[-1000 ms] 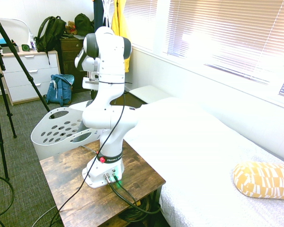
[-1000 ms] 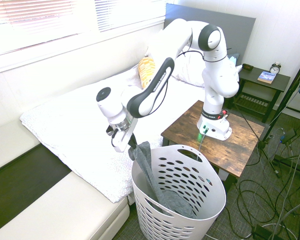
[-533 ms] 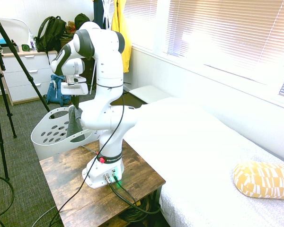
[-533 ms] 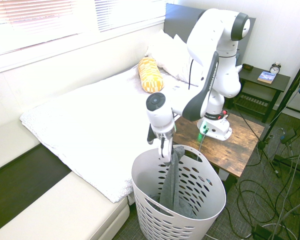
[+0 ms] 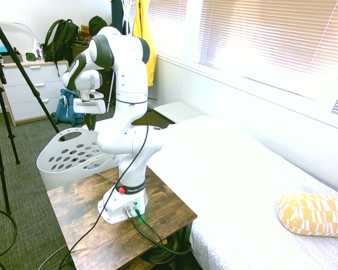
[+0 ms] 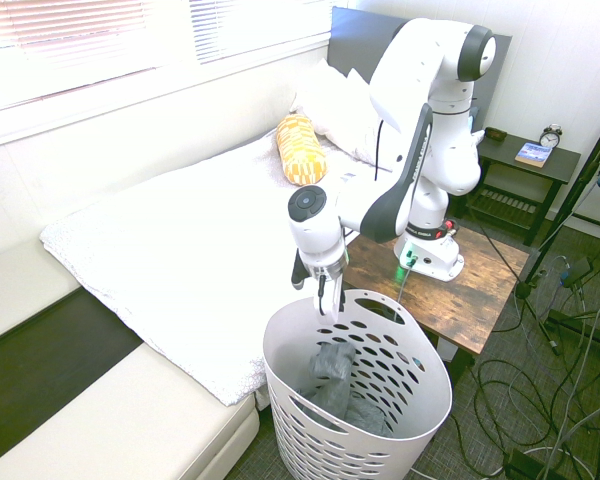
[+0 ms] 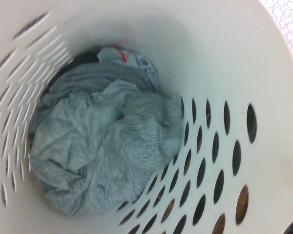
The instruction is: Put my clothes in the laundry bag
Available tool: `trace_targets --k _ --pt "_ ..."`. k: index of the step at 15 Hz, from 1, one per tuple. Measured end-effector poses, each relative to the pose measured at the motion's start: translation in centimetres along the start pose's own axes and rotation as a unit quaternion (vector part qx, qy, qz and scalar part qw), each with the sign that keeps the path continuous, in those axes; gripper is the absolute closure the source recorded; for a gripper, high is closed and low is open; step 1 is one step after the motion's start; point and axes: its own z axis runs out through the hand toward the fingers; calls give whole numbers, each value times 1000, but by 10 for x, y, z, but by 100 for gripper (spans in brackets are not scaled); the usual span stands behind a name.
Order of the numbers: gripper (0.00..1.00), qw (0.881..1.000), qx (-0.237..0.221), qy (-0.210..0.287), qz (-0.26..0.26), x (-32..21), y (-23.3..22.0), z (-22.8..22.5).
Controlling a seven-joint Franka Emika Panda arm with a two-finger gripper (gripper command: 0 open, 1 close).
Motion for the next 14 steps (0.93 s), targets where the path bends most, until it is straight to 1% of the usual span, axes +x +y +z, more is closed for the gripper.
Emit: trace_targets --k 2,4,6,8,11,14 --pt "0 1000 15 4 24 54 -14 -7" --pt "0 998 30 2 55 133 -21 -16" --pt "0 996 36 5 83 206 -17 -19" --pt "0 993 40 10 110 268 -5 -15" --pt "0 987 32 13 158 373 39 19" --pt "0 979 27 7 200 468 106 50"
